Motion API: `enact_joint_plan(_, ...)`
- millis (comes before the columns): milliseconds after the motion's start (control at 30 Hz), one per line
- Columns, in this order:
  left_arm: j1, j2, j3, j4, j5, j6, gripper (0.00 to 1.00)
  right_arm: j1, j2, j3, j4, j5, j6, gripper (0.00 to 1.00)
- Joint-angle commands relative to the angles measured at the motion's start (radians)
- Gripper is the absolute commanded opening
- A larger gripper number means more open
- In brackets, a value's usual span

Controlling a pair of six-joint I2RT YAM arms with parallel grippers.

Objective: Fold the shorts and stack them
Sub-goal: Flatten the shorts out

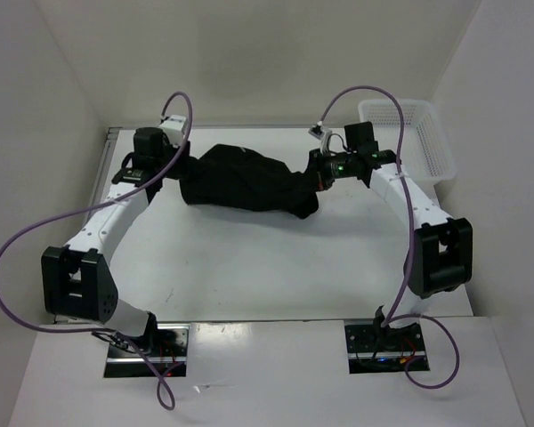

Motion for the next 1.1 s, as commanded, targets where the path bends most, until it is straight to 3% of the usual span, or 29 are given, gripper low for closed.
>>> enact_joint_plan(0,-0.062,0.019,-0.029,0.01,-0.01,-0.002,0.57,-0.032,0.026,-0.08,0.069,-0.006,0.132,0.0)
enact_joint_plan(100,-0.08,0.033,-0.061,0.047,-0.038,-0.002,0.83,-0.032,0.026,-0.146,0.116,0.014,0.183,0.0)
enact_joint_plan(167,-0.102,0.024,-0.061,0.012,-0.038,-0.002,0.87,-0.032,0.015,-0.166,0.159,0.023,0.232,0.0)
enact_joint_plan(300,-0.146,-0.005,-0.061,-0.085,-0.063,-0.002,0.84,-0.064,0.027,-0.163,0.218,0.057,0.309,0.0)
enact_joint_plan(333,-0.146,-0.019,-0.061,-0.144,-0.063,-0.002,0.81,-0.065,0.036,-0.152,0.218,0.083,0.309,0.0)
enact_joint_plan(400,-0.146,-0.031,-0.061,-0.224,-0.026,-0.002,0.65,-0.065,0.05,-0.131,0.218,0.101,0.295,0.0)
enact_joint_plan(467,-0.146,-0.04,-0.119,-0.35,0.05,-0.002,0.57,-0.065,0.061,-0.131,0.218,0.112,0.272,0.0)
enact_joint_plan(567,-0.172,-0.063,-0.245,-0.369,0.045,-0.002,0.48,-0.065,0.07,-0.131,0.195,0.137,0.226,0.0)
enact_joint_plan(633,-0.185,-0.063,-0.369,-0.275,-0.024,-0.002,0.48,-0.065,0.07,-0.131,0.17,0.146,0.176,0.0)
enact_joint_plan(733,-0.185,-0.053,-0.423,-0.128,-0.167,-0.002,0.48,-0.065,0.07,-0.131,0.161,0.155,0.151,0.0)
enact_joint_plan(833,-0.185,0.015,-0.394,-0.056,-0.192,-0.002,0.58,-0.065,0.07,-0.14,0.161,0.143,0.151,0.0)
enact_joint_plan(1067,-0.185,0.113,-0.394,0.028,-0.222,-0.002,0.63,-0.065,0.07,-0.14,0.161,0.143,0.128,0.0)
